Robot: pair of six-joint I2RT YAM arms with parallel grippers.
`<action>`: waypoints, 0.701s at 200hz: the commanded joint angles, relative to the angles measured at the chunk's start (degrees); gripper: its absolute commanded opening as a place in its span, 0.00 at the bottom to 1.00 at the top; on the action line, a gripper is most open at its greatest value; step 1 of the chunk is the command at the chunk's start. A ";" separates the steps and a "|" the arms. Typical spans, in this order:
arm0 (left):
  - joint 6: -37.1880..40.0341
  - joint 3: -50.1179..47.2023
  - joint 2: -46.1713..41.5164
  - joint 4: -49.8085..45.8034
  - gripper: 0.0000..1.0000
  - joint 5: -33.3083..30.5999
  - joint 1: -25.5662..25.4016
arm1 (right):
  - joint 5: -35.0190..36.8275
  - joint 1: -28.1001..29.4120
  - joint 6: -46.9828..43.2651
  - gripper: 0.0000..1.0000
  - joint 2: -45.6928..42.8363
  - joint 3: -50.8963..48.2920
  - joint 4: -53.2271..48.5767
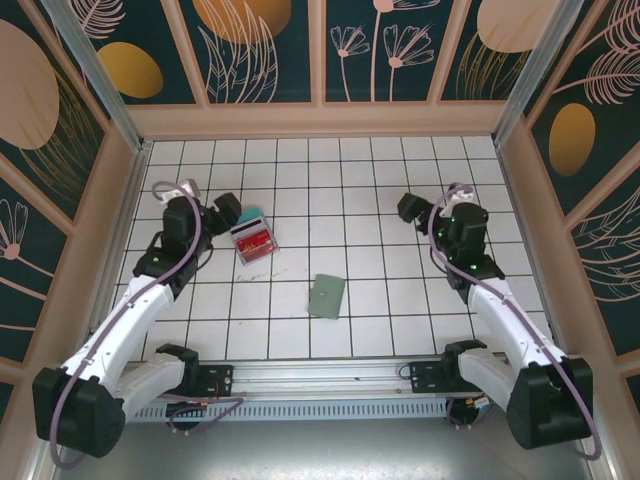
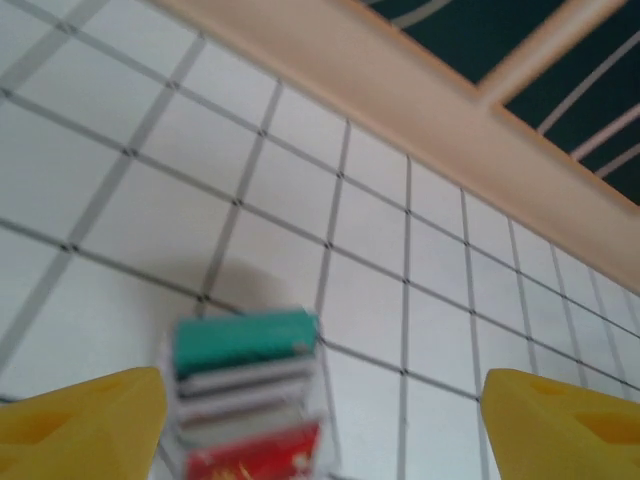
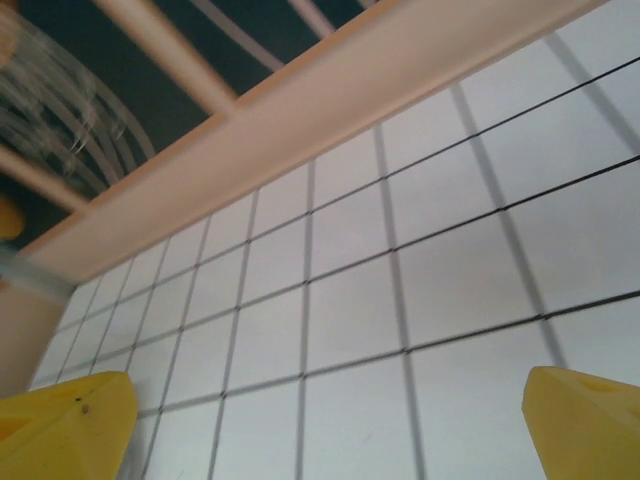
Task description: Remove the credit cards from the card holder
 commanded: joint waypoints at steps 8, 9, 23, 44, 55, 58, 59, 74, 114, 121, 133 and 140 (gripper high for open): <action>-8.40 -3.48 -0.36 -5.50 0.79 -1.82 -9.54 | 4.33 6.91 3.25 0.99 -4.15 -2.33 -8.29; -8.65 -3.60 -0.29 -5.50 0.79 -1.82 -9.98 | 4.72 6.91 3.33 0.99 -4.32 -2.44 -8.42; -11.45 -4.46 0.98 -5.68 0.76 -1.86 -14.71 | 6.22 10.37 4.91 0.99 -6.05 -3.77 -10.18; -14.35 -4.59 4.12 -5.79 0.73 -4.00 -22.89 | 6.99 14.70 7.17 0.99 -7.31 -5.22 -12.94; -15.54 -3.77 6.67 -6.09 0.72 -5.03 -27.16 | 8.25 16.60 8.06 0.99 -7.70 -6.14 -13.73; -15.92 -3.41 7.59 -6.18 0.71 -5.28 -28.18 | 8.38 17.07 8.21 0.99 -7.80 -6.41 -13.77; -16.02 -3.26 7.91 -6.24 0.70 -5.36 -28.48 | 8.47 17.22 8.27 0.99 -7.81 -6.54 -13.80; -17.45 -1.51 12.82 -6.79 0.62 -4.43 -32.07 | 9.22 18.82 9.30 0.99 -8.57 -7.77 -14.25; -16.58 7.42 25.81 -12.86 0.56 -7.42 -41.42 | 11.33 21.12 10.70 0.99 -12.38 -10.07 -15.53; -15.89 9.37 28.13 -14.11 0.54 -7.47 -42.08 | 11.12 21.12 10.69 0.99 -12.95 -10.42 -15.61; -15.01 12.58 32.07 -16.51 0.50 -7.97 -42.99 | 11.10 21.18 10.86 0.99 -13.63 -10.80 -15.93; -14.45 13.49 34.08 -17.66 0.46 -8.07 -43.33 | 11.07 21.23 10.87 0.99 -13.96 -10.97 -16.15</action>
